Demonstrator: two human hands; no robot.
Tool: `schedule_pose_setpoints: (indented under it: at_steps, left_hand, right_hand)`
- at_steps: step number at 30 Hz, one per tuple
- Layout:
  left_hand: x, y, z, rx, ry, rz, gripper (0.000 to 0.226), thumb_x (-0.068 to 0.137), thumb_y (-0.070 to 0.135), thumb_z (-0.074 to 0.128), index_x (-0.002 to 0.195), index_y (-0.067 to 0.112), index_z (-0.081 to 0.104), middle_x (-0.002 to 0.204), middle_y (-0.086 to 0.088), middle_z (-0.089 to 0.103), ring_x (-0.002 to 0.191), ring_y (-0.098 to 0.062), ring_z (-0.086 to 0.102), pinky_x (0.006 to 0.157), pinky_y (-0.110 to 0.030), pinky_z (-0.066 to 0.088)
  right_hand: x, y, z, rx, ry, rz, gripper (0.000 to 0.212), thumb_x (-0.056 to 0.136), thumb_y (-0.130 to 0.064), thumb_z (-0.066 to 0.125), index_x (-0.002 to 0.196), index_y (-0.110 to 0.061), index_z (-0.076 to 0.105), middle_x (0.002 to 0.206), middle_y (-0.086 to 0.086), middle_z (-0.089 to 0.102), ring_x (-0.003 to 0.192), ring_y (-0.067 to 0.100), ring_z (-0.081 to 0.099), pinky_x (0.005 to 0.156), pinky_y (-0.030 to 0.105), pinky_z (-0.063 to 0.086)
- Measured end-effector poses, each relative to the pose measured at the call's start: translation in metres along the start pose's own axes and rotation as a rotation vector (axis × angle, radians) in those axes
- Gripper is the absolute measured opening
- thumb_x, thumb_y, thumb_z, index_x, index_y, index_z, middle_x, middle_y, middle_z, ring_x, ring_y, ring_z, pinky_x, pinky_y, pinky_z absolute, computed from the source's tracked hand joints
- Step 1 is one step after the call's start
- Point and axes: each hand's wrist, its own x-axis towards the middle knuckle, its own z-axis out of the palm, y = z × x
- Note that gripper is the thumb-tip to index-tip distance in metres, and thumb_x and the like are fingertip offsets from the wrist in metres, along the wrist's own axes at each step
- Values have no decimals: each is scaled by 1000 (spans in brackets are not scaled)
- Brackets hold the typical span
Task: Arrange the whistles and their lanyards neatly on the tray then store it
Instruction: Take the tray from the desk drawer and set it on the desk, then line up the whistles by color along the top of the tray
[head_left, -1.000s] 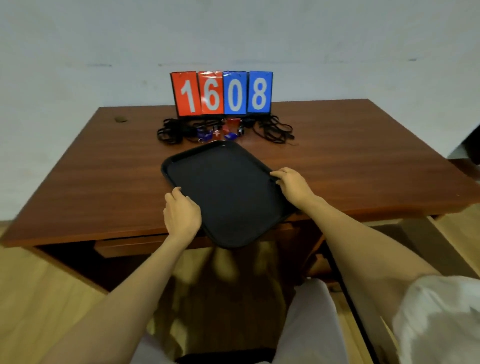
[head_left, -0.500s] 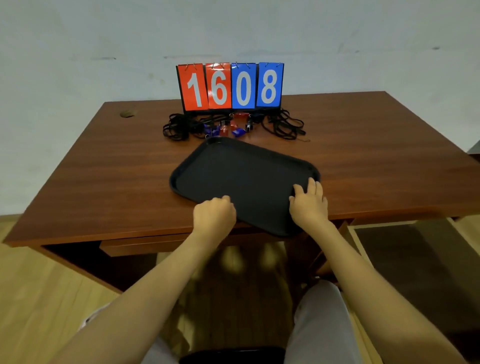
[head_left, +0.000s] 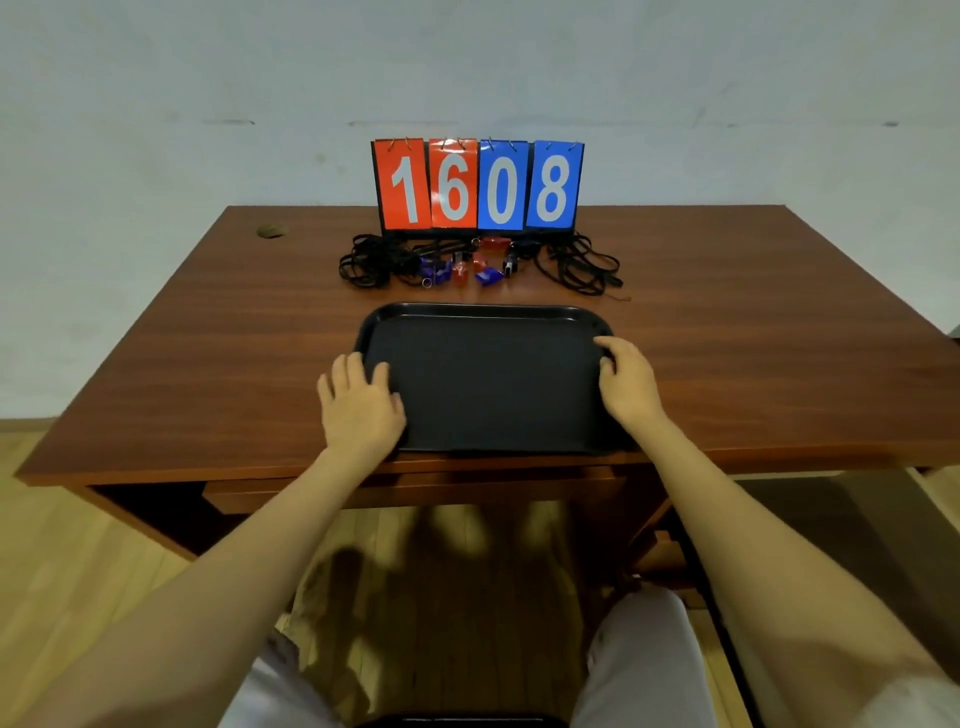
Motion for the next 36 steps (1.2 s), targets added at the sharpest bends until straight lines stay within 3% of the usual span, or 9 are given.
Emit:
schedule_pose_setpoints:
  at_steps: [4,7,14,20,29,32,36]
  left_hand:
    - [0,-7,7,-181,-63,-150,51,95,39,38,138,12,38,149,-19,30,137,-35,30,114,-50,23]
    - [5,-6,7,-240,7,-180,61,93,38,44,143,5,29,148,-16,34,138,-31,29,114,-47,24]
    - [22,-6,9,-162,-36,-209,68,95,41,38,147,0,18,152,-16,28,143,-30,20,116,-55,5]
    - [25,-2,9,-54,-77,-217,69,96,40,35,146,-3,18,150,-20,28,140,-34,24,115,-57,7]
    - [33,-2,3,97,-144,-140,60,98,39,28,145,1,25,153,-22,22,140,-36,24,115,-59,7]
    - [37,0,2,109,-120,-71,52,96,32,34,141,5,30,154,-22,15,143,-36,14,114,-59,4]
    - [62,14,-10,113,-80,120,50,91,23,45,139,7,37,151,-18,24,142,-33,16,116,-53,4]
  right_hand:
    - [-5,9,13,-173,-89,-4,40,100,-15,41,139,-9,44,152,6,34,147,23,17,117,38,24]
    - [2,6,16,-165,-56,-10,38,99,-14,42,136,-8,47,147,5,43,147,20,16,112,40,32]
    - [30,-6,23,-200,-77,-34,35,99,-16,39,132,-11,50,144,1,46,147,17,14,107,40,39]
    - [35,-6,27,-309,-118,-88,39,100,-18,36,138,-11,44,148,1,40,148,21,11,109,41,38]
    - [30,-8,28,-512,-132,-131,41,101,-20,34,141,-12,38,151,6,34,147,31,10,118,48,18]
    - [34,-14,30,-559,-144,-98,42,100,-20,34,141,-12,38,151,7,33,147,30,9,118,51,9]
    - [49,-33,34,-523,-44,-236,38,96,-20,43,132,-10,50,138,9,49,137,27,32,113,40,24]
